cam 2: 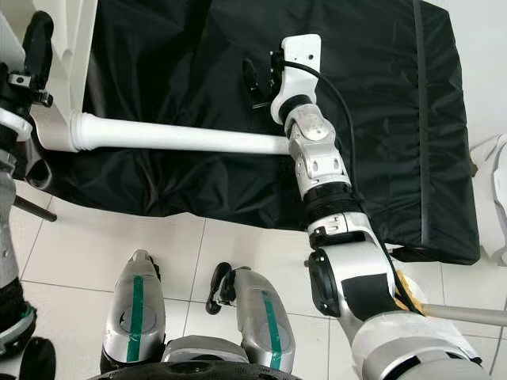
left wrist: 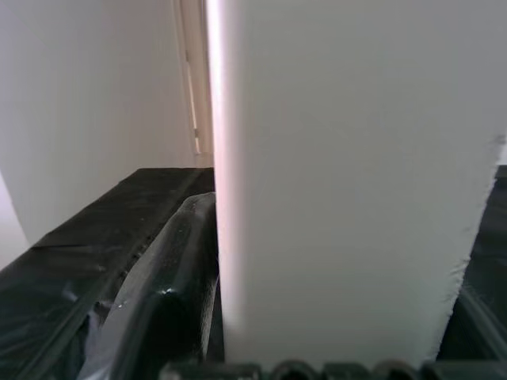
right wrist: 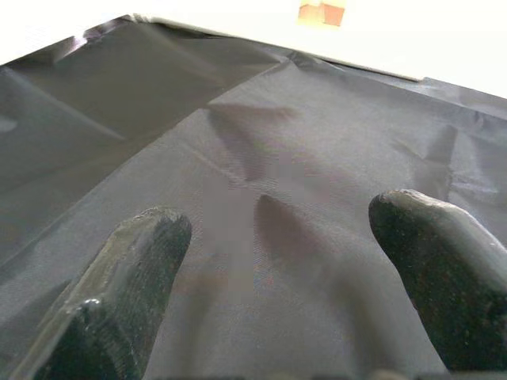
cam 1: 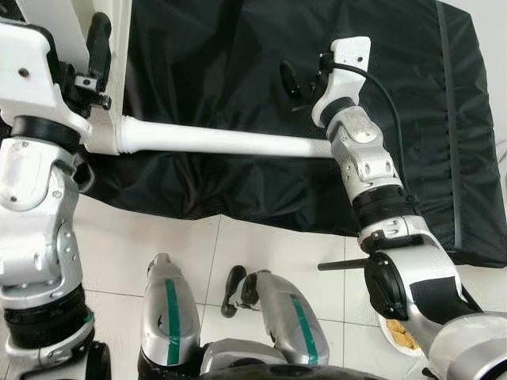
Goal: Building children table
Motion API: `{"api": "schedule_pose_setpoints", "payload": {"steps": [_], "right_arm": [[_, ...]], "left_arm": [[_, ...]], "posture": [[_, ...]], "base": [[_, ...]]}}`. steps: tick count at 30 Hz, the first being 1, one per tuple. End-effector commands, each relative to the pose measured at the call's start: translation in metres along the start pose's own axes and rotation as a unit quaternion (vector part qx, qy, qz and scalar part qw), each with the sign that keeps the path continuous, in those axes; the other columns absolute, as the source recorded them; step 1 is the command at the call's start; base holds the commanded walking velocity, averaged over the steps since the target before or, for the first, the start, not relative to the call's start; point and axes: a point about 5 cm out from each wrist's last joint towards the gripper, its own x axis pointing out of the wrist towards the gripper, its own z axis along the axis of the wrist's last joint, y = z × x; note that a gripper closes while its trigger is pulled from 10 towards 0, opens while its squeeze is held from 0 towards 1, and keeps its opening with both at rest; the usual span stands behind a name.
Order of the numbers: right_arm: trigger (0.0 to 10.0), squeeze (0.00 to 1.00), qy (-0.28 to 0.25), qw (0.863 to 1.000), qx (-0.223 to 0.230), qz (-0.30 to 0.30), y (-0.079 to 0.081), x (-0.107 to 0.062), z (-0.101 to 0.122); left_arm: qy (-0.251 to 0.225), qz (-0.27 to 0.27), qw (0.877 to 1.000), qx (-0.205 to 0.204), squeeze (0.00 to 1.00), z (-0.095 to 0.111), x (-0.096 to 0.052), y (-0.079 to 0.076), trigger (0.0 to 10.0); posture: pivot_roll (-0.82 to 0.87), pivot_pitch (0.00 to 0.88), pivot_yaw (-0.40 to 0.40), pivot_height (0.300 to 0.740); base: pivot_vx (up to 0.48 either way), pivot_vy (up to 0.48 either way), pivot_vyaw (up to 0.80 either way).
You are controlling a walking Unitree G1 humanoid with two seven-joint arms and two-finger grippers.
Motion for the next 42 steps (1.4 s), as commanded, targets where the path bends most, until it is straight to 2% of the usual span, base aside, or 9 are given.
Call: {"api": "schedule_pose_setpoints", "payload": {"steps": [1,15,25,26,29,30,37,38,42], "right_arm": [[10.0,0.0,0.007,1.0,-0.007,-0.007,-0.008,-0.001,-0.003],[10.0,0.0,0.003,1.0,-0.02,0.002,-0.009,0.006,0.002],[10.0,0.0,0.0,1.0,-0.019,-0.002,-0.009,0.006,0.001],[10.0,0.0,-0.001,1.0,-0.019,-0.004,-0.009,0.005,0.001],[10.0,0.0,-0.001,1.0,-0.019,-0.005,-0.01,0.004,0.0],[10.0,0.0,-0.001,1.0,-0.019,-0.005,-0.01,0.004,-0.001],[10.0,0.0,0.0,1.0,-0.018,-0.007,-0.01,0.002,-0.004],[10.0,0.0,0.0,1.0,-0.018,-0.008,-0.01,0.001,-0.004],[10.0,0.0,0.001,1.0,-0.016,-0.009,-0.01,0.0,-0.006]], "left_arm": [[-0.017,-0.186,0.982,-0.024,0.0,0.005,-0.005,-0.032,10.0],[-0.025,-0.258,0.965,-0.046,0.0,0.011,-0.004,-0.046,10.0],[0.003,-0.246,0.969,-0.031,0.0,0.0,0.0,-0.046,10.0],[0.013,-0.238,0.971,-0.035,0.31,-0.003,0.0,-0.045,10.0],[0.018,-0.233,0.972,-0.038,0.31,-0.005,0.0,-0.044,10.0],[0.022,-0.226,0.973,-0.042,1.0,-0.006,0.0,-0.043,10.0],[0.029,-0.18,0.983,-0.028,1.0,-0.004,0.003,-0.031,10.0],[0.029,-0.175,0.984,-0.024,0.0,-0.002,0.003,-0.028,10.0],[0.036,-0.164,0.986,-0.012,0.0,0.0,0.0,-0.021,10.0]], "posture": [[0.3,0.175,-0.221,0.74],[0.29,0.178,-0.224,0.74],[0.27,0.173,-0.205,0.74],[0.27,0.174,-0.203,0.74],[0.27,0.173,-0.202,0.74],[0.27,0.173,-0.197,0.74],[0.27,0.167,-0.183,0.74],[0.27,0.167,-0.18,0.74],[0.28,0.166,-0.177,0.74]], "base": [[0.0,0.0,0.0],[0.0,0.0,0.0],[0.0,0.0,0.0],[0.0,0.0,0.0],[0.0,0.0,0.0],[0.0,0.0,0.0],[0.0,0.0,0.0],[0.0,0.0,0.0],[0.0,0.0,0.0]]}}
